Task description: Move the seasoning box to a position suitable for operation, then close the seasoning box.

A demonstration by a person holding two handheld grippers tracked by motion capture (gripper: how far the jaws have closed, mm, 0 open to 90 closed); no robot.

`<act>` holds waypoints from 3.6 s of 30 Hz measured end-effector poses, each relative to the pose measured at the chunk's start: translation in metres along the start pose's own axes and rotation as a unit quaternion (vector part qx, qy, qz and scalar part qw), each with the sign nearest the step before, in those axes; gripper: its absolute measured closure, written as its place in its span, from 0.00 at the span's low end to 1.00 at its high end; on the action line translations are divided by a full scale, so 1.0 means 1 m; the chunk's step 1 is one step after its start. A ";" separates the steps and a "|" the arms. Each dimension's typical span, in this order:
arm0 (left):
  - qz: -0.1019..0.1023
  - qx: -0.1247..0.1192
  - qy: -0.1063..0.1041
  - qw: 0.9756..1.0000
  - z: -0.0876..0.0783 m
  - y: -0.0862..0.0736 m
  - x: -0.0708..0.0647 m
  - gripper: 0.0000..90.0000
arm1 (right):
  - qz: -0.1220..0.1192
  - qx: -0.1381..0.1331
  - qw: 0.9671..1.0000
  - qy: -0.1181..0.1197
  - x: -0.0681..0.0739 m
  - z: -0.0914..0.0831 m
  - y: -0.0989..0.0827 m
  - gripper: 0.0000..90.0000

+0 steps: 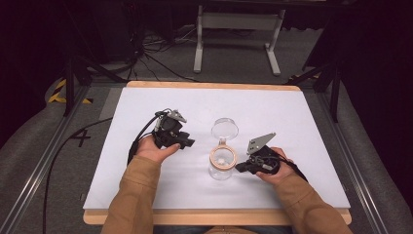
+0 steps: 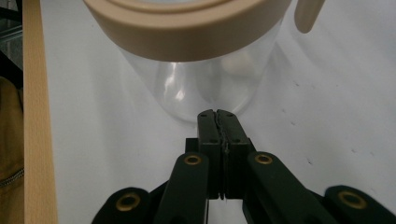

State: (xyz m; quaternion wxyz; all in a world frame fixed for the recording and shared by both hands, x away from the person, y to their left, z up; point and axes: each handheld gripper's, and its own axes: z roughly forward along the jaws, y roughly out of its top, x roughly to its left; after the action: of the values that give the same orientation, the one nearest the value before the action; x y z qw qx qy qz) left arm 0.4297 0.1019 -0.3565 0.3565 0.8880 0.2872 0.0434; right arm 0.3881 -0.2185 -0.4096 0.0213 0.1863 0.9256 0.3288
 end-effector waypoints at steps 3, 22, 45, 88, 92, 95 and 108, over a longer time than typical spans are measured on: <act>0.004 -0.002 0.000 1.000 -0.002 0.001 -0.002 0.71 | 0.006 -0.006 1.000 -0.001 -0.002 -0.004 -0.001 1.00; -0.032 -0.128 -0.009 0.991 0.012 0.016 -0.011 1.00 | 0.034 -0.128 0.991 -0.007 0.003 -0.047 0.015 1.00; -0.039 -0.196 -0.055 0.978 0.026 0.015 -0.021 0.98 | 0.045 -0.202 0.978 -0.021 0.011 -0.043 0.033 1.00; -0.013 -0.161 -0.030 0.986 0.000 0.004 -0.015 0.91 | 0.027 -0.111 0.993 0.038 0.037 -0.040 0.042 1.00; -0.009 -0.146 -0.014 0.989 0.001 0.002 -0.014 0.91 | 0.028 -0.094 0.994 0.037 0.038 -0.038 0.042 1.00; -0.005 -0.141 -0.008 0.990 0.002 0.002 -0.014 0.91 | 0.030 -0.081 0.995 0.042 0.038 -0.036 0.041 1.00; -0.012 -0.132 -0.019 0.991 0.003 0.001 -0.011 0.88 | 0.030 -0.047 0.997 0.062 0.041 -0.032 0.040 1.00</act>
State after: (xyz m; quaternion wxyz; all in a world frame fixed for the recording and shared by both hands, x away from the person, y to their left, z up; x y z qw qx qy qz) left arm 0.4218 0.0933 -0.3565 0.4766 0.8302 0.2828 0.0603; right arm 0.3583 -0.1945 -0.3571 -0.0374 0.1922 0.9027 0.3831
